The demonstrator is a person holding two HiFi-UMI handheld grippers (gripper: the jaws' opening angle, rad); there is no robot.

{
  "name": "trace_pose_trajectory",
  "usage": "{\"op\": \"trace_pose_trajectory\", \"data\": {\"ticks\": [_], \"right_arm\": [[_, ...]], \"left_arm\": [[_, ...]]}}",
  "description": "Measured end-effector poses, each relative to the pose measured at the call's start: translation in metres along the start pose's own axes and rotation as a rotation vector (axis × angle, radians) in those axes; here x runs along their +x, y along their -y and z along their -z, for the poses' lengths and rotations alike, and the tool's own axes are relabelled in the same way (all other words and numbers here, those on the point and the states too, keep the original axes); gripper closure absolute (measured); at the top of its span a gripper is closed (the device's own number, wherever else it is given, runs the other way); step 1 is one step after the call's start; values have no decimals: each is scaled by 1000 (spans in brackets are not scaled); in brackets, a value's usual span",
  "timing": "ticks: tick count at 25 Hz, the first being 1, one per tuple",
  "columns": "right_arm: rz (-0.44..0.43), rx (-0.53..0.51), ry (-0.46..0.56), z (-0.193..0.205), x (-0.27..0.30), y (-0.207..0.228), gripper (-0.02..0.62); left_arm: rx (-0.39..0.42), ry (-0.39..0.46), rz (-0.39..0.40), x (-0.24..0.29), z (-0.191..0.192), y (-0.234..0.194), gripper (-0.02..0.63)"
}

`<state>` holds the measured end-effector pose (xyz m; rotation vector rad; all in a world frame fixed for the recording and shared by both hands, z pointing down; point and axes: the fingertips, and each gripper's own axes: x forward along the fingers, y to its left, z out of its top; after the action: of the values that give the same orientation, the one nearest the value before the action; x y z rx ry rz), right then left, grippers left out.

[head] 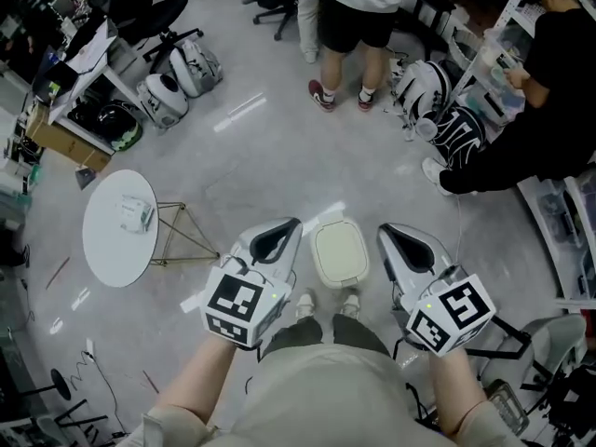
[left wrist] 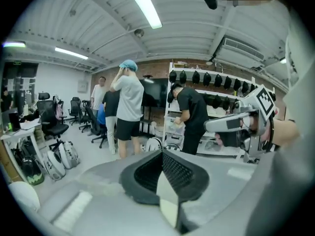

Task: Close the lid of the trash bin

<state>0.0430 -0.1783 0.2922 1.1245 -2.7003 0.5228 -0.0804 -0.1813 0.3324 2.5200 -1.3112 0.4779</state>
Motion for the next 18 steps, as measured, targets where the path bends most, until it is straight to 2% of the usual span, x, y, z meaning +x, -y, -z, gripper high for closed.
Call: {"op": "trace_pose_trajectory", "data": {"ticks": [4, 7, 9, 12, 18], "right_arm": [[-20, -37, 113, -53, -23, -26, 592], [-5, -109, 173, -80, -41, -43, 592], [4, -156, 202, -94, -50, -51, 592], [8, -191, 237, -109, -60, -58, 592], [17, -169, 253, -117, -65, -59, 592]], "left_arm": [[47, 98, 3, -27, -42, 12, 603], [49, 161, -38, -49, -67, 17, 603], [88, 185, -70, -57, -78, 18, 603], [103, 211, -82, -65, -90, 21, 603], [92, 245, -60, -73, -104, 23, 603]]}}
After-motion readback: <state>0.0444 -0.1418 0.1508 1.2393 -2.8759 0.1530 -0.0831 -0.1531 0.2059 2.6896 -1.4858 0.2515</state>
